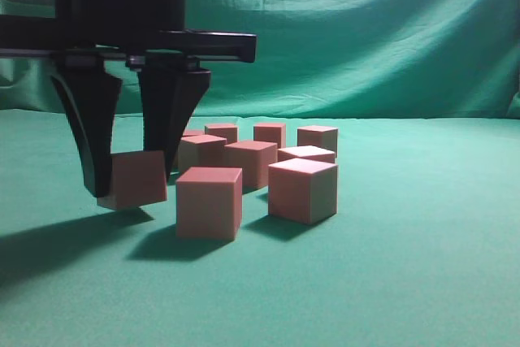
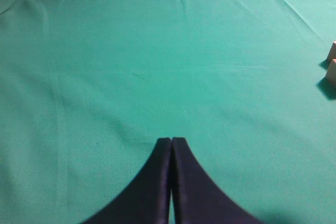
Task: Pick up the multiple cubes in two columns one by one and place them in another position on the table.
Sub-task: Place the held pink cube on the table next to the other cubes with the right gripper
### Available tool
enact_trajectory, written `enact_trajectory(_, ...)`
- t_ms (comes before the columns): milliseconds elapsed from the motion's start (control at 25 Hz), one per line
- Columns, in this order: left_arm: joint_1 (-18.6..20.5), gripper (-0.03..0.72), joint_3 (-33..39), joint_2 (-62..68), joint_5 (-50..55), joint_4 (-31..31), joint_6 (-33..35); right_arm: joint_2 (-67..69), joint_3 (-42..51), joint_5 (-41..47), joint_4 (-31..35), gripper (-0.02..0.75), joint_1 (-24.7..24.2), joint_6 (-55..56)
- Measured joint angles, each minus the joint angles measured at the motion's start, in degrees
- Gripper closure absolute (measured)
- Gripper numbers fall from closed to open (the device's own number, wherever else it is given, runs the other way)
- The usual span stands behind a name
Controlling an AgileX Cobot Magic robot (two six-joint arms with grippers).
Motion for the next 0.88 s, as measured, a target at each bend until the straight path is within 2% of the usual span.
enact_trajectory(800, 0.0, 0.688, 0.0, 0.0, 0.0, 0.0, 0.0, 0.7, 0.0, 0.2, 1.5, 0.487, 0.0, -0.6)
enact_trajectory(840, 0.0, 0.688, 0.0, 0.0, 0.0, 0.0, 0.0, 0.7, 0.0, 0.3, 1.5, 0.419, 0.0, -1.1)
enact_trajectory(880, 0.0, 0.688, 0.0, 0.0, 0.0, 0.0, 0.0, 0.7, 0.0, 0.3, 1.5, 0.384, 0.0, -1.5)
